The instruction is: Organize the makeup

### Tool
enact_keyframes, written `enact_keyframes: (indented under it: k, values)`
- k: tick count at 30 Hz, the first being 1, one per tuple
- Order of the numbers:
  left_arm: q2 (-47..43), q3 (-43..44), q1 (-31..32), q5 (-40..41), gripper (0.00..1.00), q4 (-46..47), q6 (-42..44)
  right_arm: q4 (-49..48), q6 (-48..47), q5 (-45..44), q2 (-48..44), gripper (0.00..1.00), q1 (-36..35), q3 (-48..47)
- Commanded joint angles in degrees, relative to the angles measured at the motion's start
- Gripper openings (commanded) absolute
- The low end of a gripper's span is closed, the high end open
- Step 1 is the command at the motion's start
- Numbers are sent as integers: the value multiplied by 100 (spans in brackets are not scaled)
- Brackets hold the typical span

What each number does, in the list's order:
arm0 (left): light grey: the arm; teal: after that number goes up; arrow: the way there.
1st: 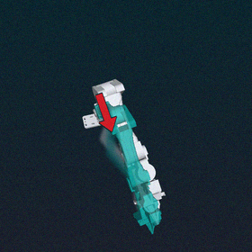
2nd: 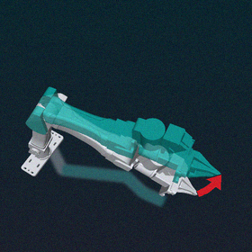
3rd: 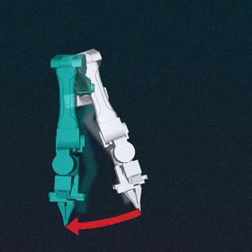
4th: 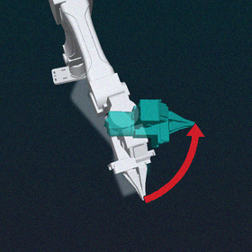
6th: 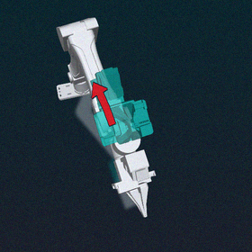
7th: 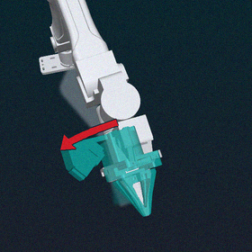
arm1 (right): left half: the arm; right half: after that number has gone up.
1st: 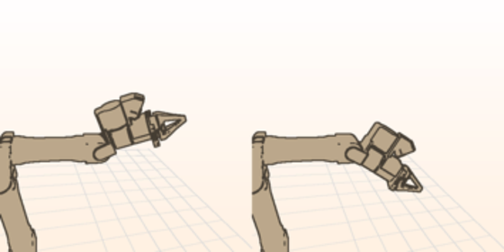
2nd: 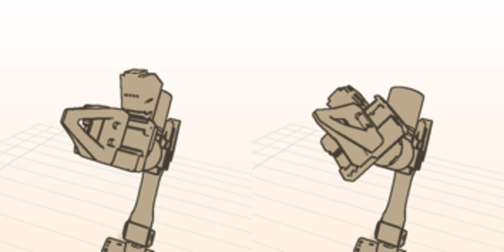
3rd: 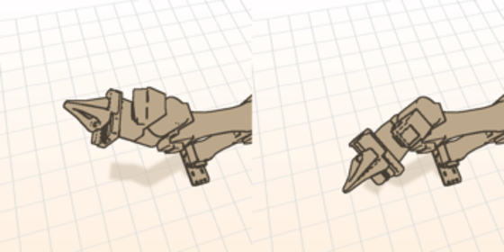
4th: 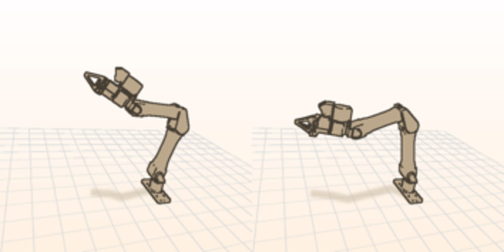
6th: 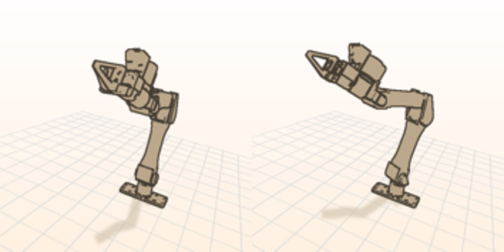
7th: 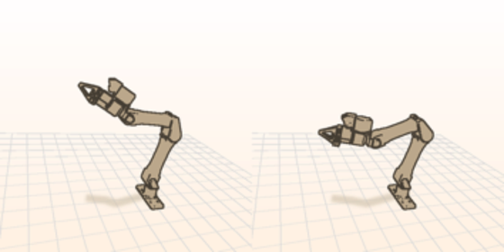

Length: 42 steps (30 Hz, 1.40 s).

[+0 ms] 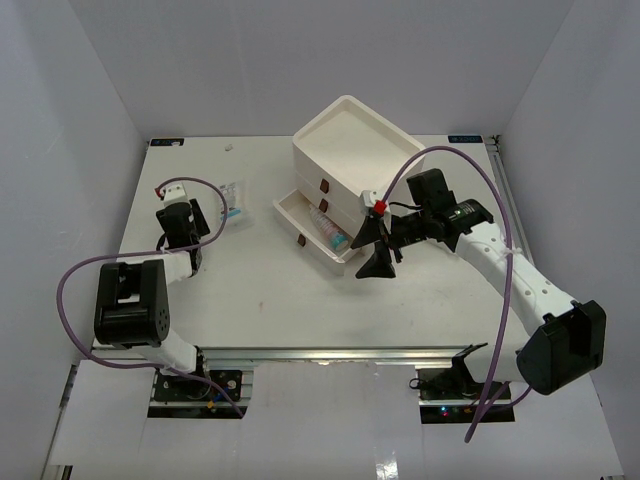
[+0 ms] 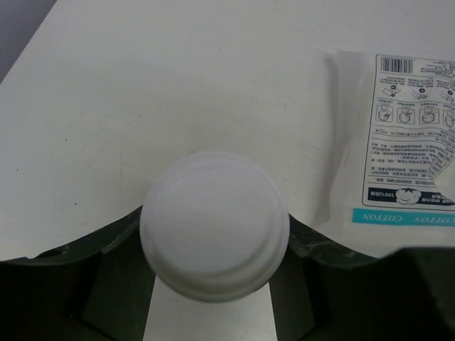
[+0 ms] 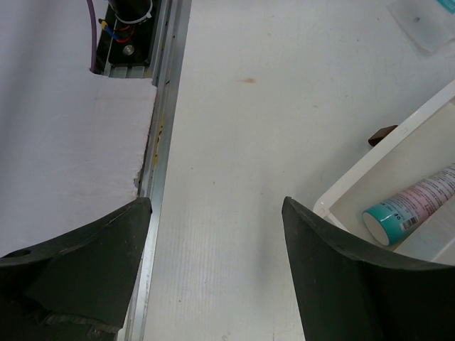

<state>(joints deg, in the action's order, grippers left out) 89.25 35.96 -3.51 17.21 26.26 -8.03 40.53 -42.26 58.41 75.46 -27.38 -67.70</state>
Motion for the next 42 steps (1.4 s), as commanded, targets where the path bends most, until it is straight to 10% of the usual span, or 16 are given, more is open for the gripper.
enact_keyframes:
  k: [1, 8, 14, 26, 42]
  values:
    - [51, 111, -30, -53, 63, 331, 130, -98, -54, 71, 44, 81, 36, -33]
    - [-117, 92, -36, -312, 30, 257, 129, -98, -33, 53, 33, 80, 81, -29]
    - [-1113, 467, -33, -2104, 11, -880, -996, -107, -45, -39, -31, 80, 110, -15]
    - [-1283, 1293, 179, -6356, 7, -2374, -3418, -142, 16, -201, -90, 79, 212, -24]
    - [30, 1779, 1933, -5728, 11, -630, -5461, -204, 69, -80, -264, 79, 602, 90]
